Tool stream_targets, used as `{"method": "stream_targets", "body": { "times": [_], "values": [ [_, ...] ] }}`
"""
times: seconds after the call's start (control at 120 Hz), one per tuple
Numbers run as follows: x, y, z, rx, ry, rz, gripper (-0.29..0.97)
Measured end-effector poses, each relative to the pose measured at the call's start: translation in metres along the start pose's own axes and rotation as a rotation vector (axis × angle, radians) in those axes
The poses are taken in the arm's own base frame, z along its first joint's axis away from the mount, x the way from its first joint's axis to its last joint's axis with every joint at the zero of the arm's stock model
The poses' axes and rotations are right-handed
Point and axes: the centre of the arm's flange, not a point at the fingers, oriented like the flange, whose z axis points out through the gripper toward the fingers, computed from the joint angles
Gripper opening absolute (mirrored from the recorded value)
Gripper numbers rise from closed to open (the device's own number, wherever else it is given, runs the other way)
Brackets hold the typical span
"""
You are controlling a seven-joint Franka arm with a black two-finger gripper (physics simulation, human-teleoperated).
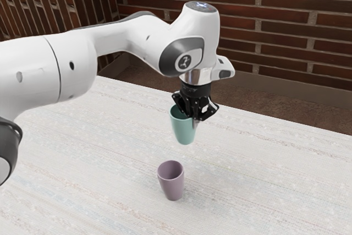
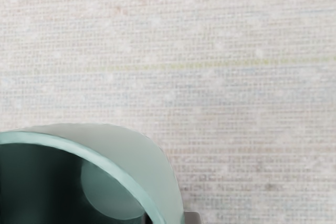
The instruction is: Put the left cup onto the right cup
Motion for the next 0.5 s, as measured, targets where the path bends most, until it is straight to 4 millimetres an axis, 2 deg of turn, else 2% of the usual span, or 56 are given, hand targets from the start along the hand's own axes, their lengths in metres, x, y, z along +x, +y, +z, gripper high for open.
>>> {"method": "stream_targets", "body": {
  "times": [0.308,0.5],
  "values": [
    [-0.018,0.009,0.009,0.006,-0.056,-0.022,-0.10],
    [-0.022,0.001,0.012,0.019,-0.070,-0.049,-0.10]
  ]
}}
